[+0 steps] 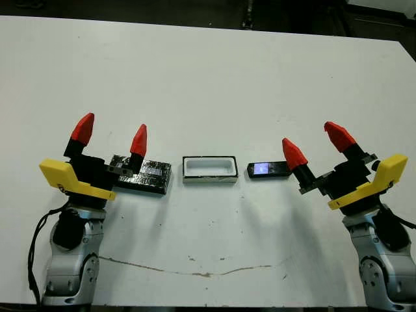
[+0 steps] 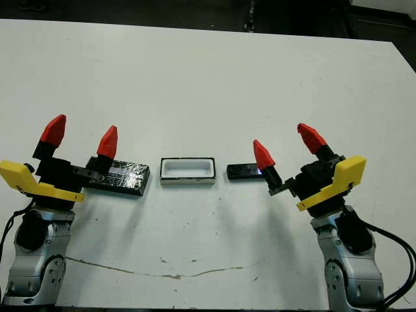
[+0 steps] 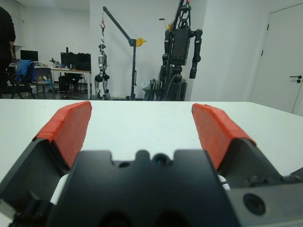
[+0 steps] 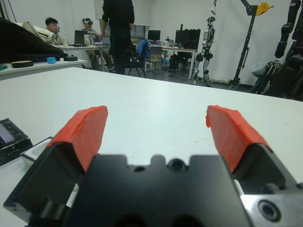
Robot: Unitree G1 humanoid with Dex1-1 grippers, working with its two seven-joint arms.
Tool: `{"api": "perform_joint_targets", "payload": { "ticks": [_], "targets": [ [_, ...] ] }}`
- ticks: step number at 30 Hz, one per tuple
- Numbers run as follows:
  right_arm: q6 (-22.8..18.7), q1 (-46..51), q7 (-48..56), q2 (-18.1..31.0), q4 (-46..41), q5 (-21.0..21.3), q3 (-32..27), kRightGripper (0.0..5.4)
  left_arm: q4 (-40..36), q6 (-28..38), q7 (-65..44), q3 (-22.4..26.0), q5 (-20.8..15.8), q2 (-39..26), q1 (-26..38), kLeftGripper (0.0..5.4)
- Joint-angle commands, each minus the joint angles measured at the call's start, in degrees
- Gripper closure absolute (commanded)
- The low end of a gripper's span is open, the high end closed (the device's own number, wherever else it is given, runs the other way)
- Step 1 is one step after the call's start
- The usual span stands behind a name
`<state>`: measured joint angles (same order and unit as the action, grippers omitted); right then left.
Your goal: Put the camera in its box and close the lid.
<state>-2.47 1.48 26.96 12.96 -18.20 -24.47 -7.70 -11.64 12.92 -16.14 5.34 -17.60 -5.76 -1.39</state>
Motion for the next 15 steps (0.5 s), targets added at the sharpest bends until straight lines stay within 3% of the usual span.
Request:
{"api": "perform_joint_targets", "payload": {
  "ticks": [1,8,12,15],
  "targets": [
    [0.4,0.3,0.6,1.0,0.5,0.2,-0.3,0.00,0.4,-0.1,0.0,-0.1,0.1,0.2,-0.1,0.02],
    [-0.5,0.6,1.3,2.1,0.3,0.6,-0.3,0.00,0.9,0.9,0.1,-0.2,1.0,0.4,-0.2,0.02],
    [-1.5,-0.8,4.1,5.3,1.2,-0.2,-1.2,0.00,1.0,0.7,0.0,-0.4,0.9,0.6,-0.3,0.02],
    [-2.3,-4.2,8.9,10.8,3.4,-1.3,-2.9,0.00,0.8,0.3,0.0,-0.3,0.4,0.8,-0.3,0.02]
  ]
}}
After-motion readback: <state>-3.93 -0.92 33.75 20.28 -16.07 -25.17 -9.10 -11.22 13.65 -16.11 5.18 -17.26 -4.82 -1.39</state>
